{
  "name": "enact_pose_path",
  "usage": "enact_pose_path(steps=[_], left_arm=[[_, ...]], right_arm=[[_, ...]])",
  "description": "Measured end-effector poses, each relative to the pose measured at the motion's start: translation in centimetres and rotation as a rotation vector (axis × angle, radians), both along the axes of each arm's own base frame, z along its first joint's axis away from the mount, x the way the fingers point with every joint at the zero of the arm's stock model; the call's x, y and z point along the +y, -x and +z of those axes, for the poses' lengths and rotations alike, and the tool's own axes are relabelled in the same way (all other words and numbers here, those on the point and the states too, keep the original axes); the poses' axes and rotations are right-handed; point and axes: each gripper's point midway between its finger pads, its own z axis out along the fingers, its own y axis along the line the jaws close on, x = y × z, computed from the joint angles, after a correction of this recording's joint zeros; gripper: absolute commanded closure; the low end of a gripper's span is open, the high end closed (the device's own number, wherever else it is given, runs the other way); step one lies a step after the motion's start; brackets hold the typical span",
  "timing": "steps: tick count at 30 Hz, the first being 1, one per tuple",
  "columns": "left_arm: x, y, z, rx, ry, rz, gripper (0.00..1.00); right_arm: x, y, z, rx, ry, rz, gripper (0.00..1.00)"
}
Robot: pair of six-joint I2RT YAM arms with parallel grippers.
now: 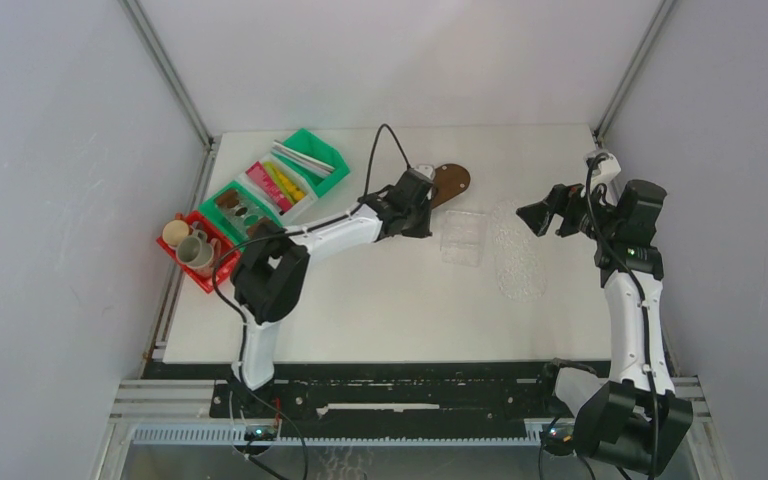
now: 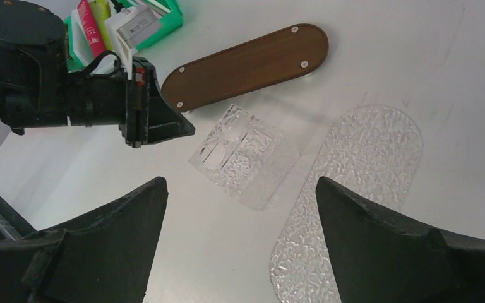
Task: Prepare toiletry sets of a toothbrush and toothpaste on the tray
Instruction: Pick up the toothpaste holder from the storage box.
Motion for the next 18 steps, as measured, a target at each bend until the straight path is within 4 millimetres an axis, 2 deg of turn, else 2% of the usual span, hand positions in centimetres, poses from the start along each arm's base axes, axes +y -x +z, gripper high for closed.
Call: enact_pose_path(steps=[5, 10, 18], left_arm=[[-1.3, 0.1, -1.0, 0.010, -0.036, -0.016, 0.90], [-2.4, 1.0, -2.1, 0.032, -0.058, -0.055, 0.89], [-3.4, 2.4, -2.6, 0.055, -0.062, -0.124, 0.88]], right_arm=[[0.0, 0.0, 0.0, -0.001, 0.003, -0.001, 0.04], [0.0, 0.0, 0.0, -0.001, 0.003, -0.001, 0.05], [0.1, 0.0, 0.0, -0.001, 0.003, 0.002, 0.04]])
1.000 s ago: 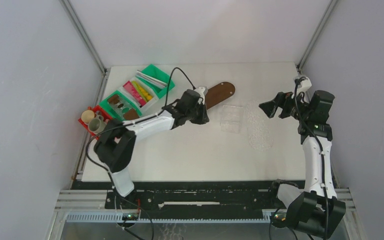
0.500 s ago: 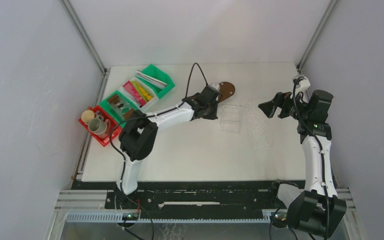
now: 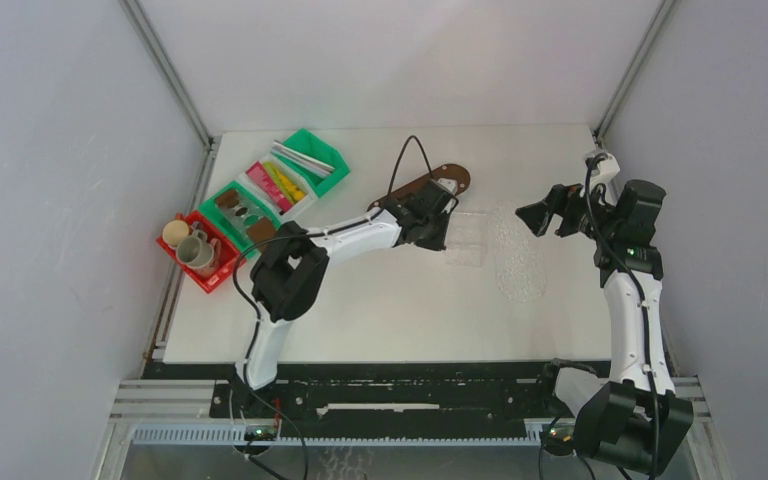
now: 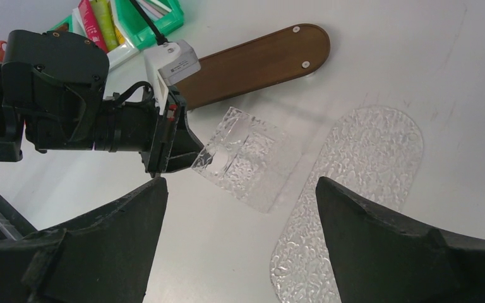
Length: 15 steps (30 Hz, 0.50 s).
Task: Prepare toiletry sets of a toothbrush and toothpaste on the tray
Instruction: Pick up the toothpaste holder from the storage box.
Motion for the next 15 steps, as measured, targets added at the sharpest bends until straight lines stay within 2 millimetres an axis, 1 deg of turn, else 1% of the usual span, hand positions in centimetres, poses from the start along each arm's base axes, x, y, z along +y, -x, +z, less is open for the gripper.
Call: enact_pose_path(steps=[8, 15], left_arm=[[-1.5, 0.4, 0.5, -0.008, 0.017, -0.060, 0.87], [-2.0, 0.4, -0.1, -0.006, 0.008, -0.074, 0.86]], right_arm=[[0.1, 0.0, 0.0, 0.000, 0.000, 0.005, 0.04], [0.1, 0.0, 0.0, 0.001, 0.001, 0.002, 0.04]])
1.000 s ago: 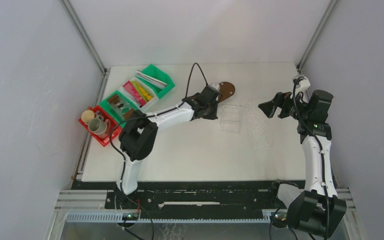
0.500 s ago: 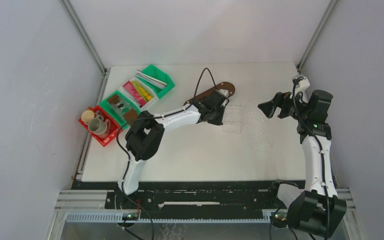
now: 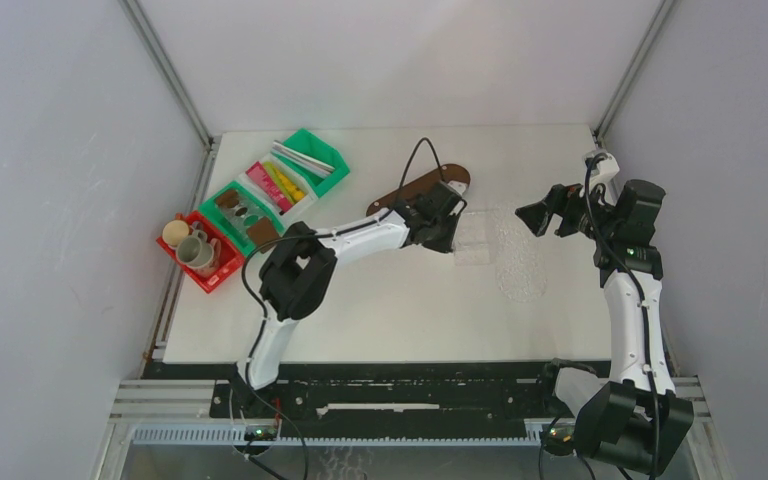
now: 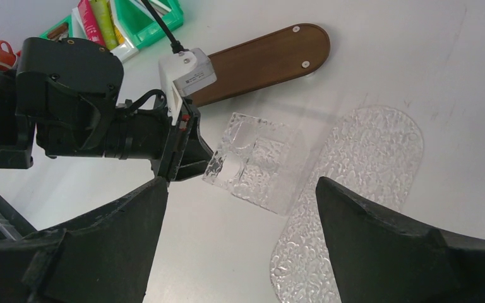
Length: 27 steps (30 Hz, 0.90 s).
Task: Prepare toiletry sets of a toothbrush and toothpaste on the tray
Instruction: Pick up the toothpaste holder from the storage box.
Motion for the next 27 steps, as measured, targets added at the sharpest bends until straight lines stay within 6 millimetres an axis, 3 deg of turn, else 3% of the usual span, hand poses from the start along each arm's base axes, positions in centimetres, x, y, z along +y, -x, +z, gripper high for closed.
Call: enact_pose_path(steps=[7, 16, 27], left_arm=[[1.4, -1.1, -0.5, -0.002, -0.050, 0.047, 0.85], [0.6, -4.1, 2.3, -0.053, 0.006, 0.078, 0.85], [-0.1, -3.8, 0.9, -0.015, 0.003, 0.054, 0.83]], right_arm=[[0.0, 0.0, 0.0, 0.000, 0.000, 0.000, 0.04], [0.1, 0.0, 0.0, 0.000, 0.000, 0.002, 0.04], [0.1, 0.0, 0.0, 0.000, 0.000, 0.005, 0.04]])
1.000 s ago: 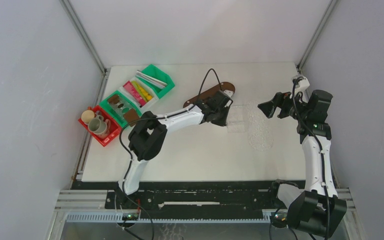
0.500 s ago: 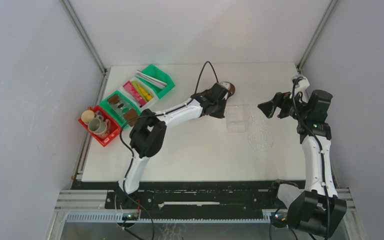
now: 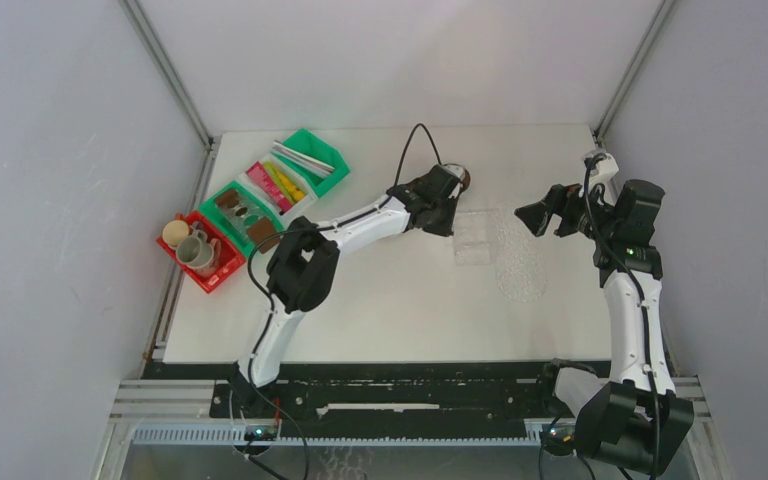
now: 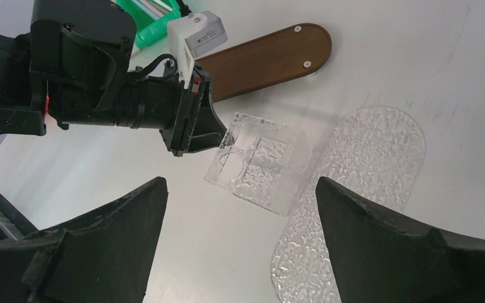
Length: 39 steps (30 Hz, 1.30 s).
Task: Prepare toiletry sets of a toothbrush and toothpaste on the tray
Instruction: Pick up the toothpaste holder from the storage box.
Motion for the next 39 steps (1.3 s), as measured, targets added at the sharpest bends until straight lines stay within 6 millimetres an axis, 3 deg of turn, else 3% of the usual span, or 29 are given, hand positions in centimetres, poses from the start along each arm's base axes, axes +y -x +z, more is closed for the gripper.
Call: enact_pose_path(steps=[9, 16, 20, 23, 26, 29, 32, 35, 39], left_arm=[[-0.4, -0.1, 0.5, -0.002, 0.015, -0.009, 0.81], [1.0, -0.6, -0.2, -0.005, 0.000, 0.013, 0.79], [5.1, 0.5, -0.3, -0.021, -0.063, 0.043, 0.71], [7.8, 0.8, 2.9, -0.104, -0.081, 0.056, 0.63], [10.9, 1.3, 9.3, -0.275, -0.061, 0.077, 0.56], [14.1, 1.8, 15.9, -0.462, -0.017, 0.124, 0.39], [18.3, 2.3, 20.1, -0.598, 0.005, 0.209, 0.34], [23.7, 1.8, 20.5, -0.631, -0.014, 0.335, 0.30], [31.2, 1.3, 17.8, -0.581, -0.047, 0.508, 0.19]], right_arm=[[0.0, 0.0, 0.0, 0.000, 0.000, 0.000, 0.04], [0.0, 0.0, 0.0, 0.000, 0.000, 0.000, 0.04], [0.0, 0.0, 0.1, -0.002, 0.000, 0.001, 0.04], [0.1, 0.2, 0.3, -0.008, -0.001, 0.006, 0.04], [0.3, 0.4, 0.6, -0.021, 0.000, 0.012, 0.04], [0.7, 0.6, 0.9, -0.032, 0.001, 0.025, 0.04], [1.5, 0.8, 1.0, -0.035, 0.001, 0.052, 0.04], [2.4, 1.0, 1.0, -0.038, 0.003, 0.084, 0.04], [3.4, 1.3, 1.0, -0.044, 0.009, 0.123, 0.04]])
